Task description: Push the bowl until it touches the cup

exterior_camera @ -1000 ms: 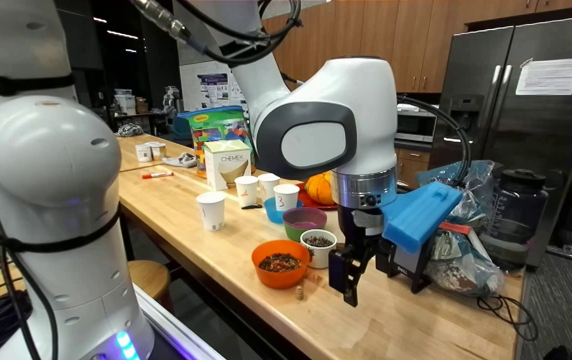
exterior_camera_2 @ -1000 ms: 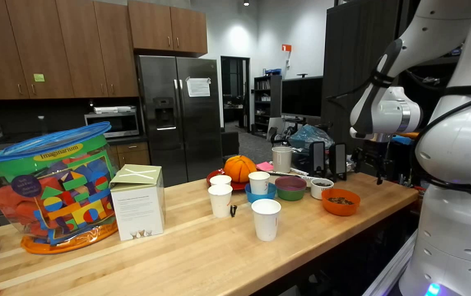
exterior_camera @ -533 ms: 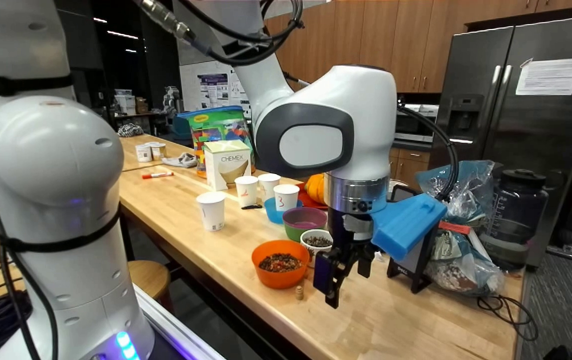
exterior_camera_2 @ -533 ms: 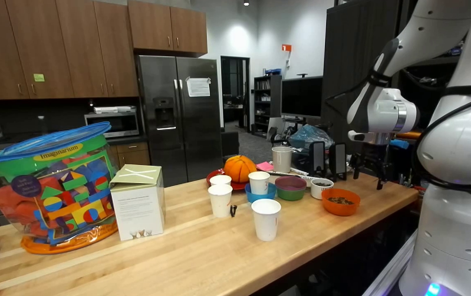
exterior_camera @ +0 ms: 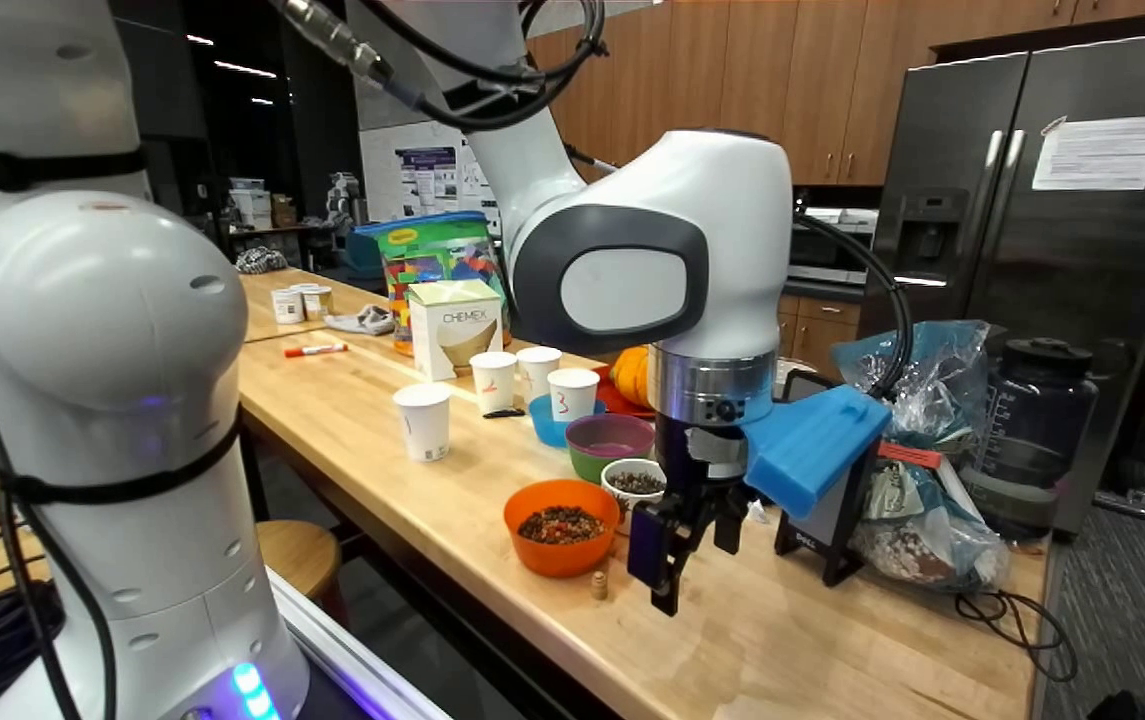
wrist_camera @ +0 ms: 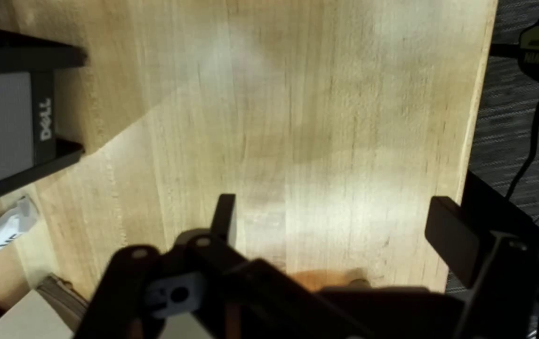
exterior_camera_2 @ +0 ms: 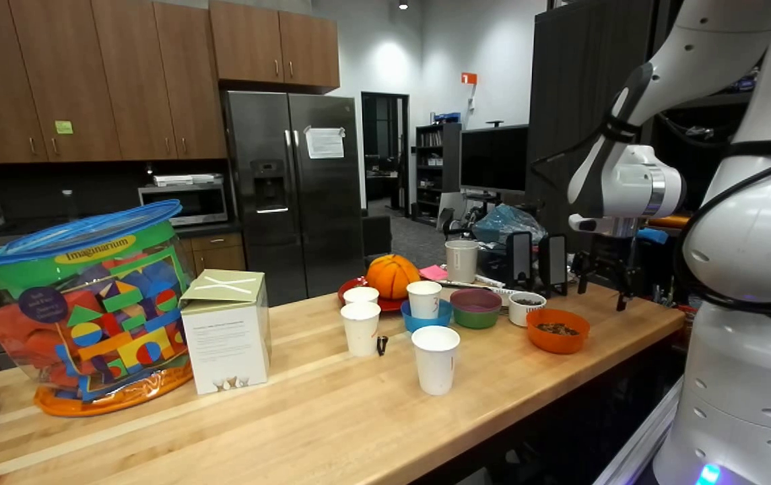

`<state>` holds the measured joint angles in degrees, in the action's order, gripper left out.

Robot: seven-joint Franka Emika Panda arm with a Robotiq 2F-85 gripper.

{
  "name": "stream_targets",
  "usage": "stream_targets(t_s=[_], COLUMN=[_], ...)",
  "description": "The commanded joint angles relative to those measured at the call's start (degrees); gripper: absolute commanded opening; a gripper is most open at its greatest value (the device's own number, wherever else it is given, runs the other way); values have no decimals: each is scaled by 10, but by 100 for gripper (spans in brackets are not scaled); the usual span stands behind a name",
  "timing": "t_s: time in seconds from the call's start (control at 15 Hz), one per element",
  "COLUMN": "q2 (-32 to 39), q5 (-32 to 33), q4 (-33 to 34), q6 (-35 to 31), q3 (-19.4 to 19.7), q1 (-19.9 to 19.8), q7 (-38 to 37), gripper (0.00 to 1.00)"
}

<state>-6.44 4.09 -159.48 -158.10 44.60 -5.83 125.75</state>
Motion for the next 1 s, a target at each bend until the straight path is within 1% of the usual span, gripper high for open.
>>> stream_targets(t_s=[0.0,0.73,0.93], q2=[0,0,6], q5=[0,0,-72], q4=[0,0,0], q6=[0,0,10], q3=[0,0,3], q1=[0,0,35], q7=[0,0,29], gripper=[100,100,100])
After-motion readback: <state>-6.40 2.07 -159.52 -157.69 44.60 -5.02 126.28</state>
